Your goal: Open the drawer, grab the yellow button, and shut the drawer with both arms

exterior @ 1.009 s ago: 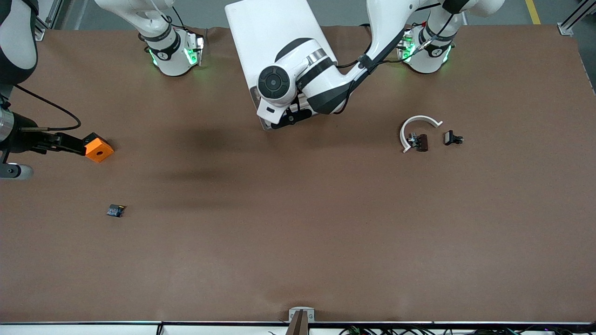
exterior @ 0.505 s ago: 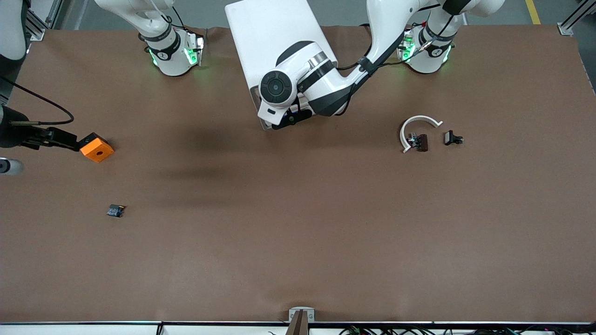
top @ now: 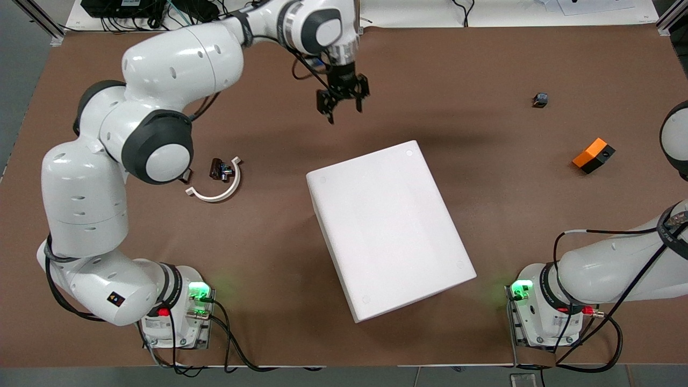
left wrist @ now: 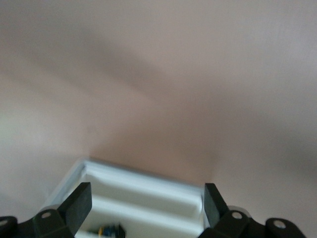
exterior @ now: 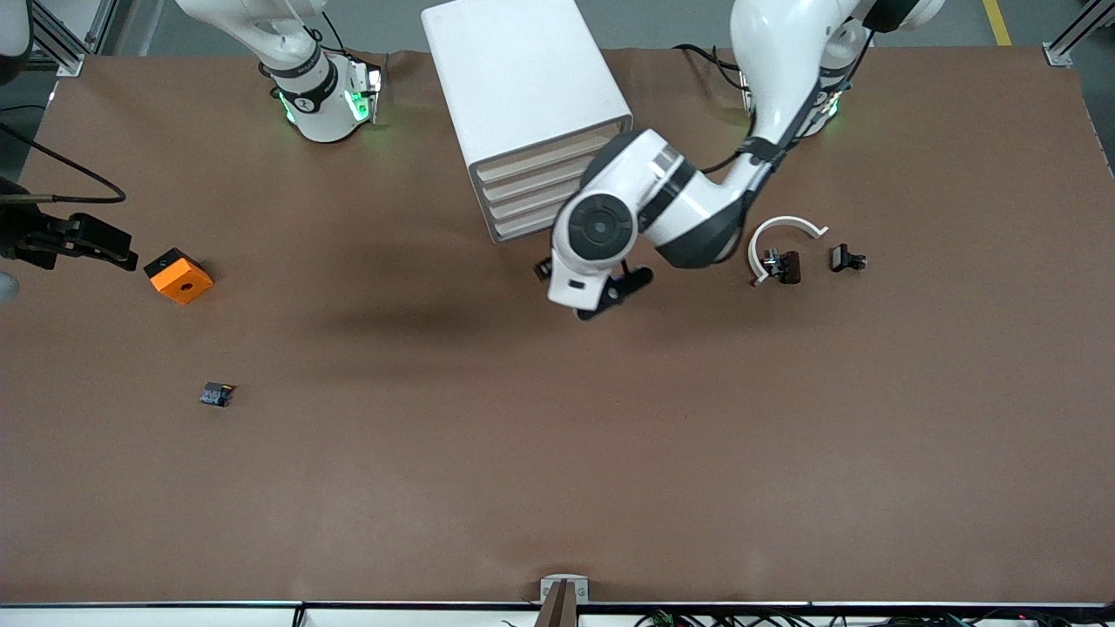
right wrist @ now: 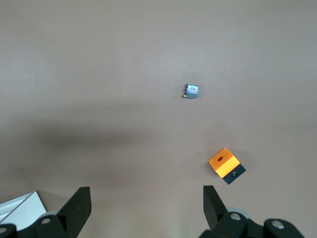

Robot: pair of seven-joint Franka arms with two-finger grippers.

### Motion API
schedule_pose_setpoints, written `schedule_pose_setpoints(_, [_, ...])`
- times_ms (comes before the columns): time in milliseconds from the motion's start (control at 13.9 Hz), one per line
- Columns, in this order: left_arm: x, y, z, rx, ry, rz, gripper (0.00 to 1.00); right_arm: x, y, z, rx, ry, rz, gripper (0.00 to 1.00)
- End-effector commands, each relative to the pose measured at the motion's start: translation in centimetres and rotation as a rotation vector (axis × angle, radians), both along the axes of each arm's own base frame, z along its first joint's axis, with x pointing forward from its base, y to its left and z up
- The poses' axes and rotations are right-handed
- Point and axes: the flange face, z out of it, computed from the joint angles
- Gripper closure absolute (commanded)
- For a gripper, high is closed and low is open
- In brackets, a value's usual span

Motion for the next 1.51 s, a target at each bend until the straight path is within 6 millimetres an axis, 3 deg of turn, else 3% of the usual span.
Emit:
schedule_pose_setpoints(0, [2.5, 3.9, 4.9, 0.072, -0.163, -0.072, 0.0, -2.3, 0.0, 2.8, 0.001, -0.019, -0.012, 0.0])
schedule_pose_setpoints(216, [5.6, 10.9, 9.6, 0.091, -0.212, -0.115, 0.0, -3.7, -0.1, 2.2, 0.017, 0.069, -0.031, 0.0])
schedule_pose_setpoints(505, [6.4, 22.3, 17.8, 0.06, -0.179, -0.243, 0.0, -5.9, -0.3, 1.9, 0.036, 0.087, -0.063, 0.0])
schedule_pose_setpoints(721, [5.0, 30.0, 22.7, 0.025, -0.158, -0.35, 0.0, -7.6, -1.9, 0.6, 0.046, 0.128, -0.094, 0.0])
schedule_pose_setpoints(865, [2.9, 33.6, 25.0, -0.002, -0.157, -0.44, 0.0, -8.5, -2.2, 0.1, 0.05, 0.144, -0.088, 0.0])
schedule_pose_setpoints(1154, [-2.1, 40.8, 26.3, -0.038, -0.178, -0.548, 0.0, -8.3, -1.3, -0.1, 0.048, 0.141, -0.071, 0.0])
schedule_pose_setpoints(1298, [-3.7, 44.1, 26.0, -0.057, -0.233, -0.555, 0.0, -8.5, -1.4, 0.4, 0.047, 0.136, -0.069, 0.0])
schedule_pose_setpoints(1442, [-4.6, 44.2, 24.3, -0.051, -0.279, -0.568, 0.0, -8.4, -0.8, 0.9, 0.046, 0.118, -0.06, 0.0])
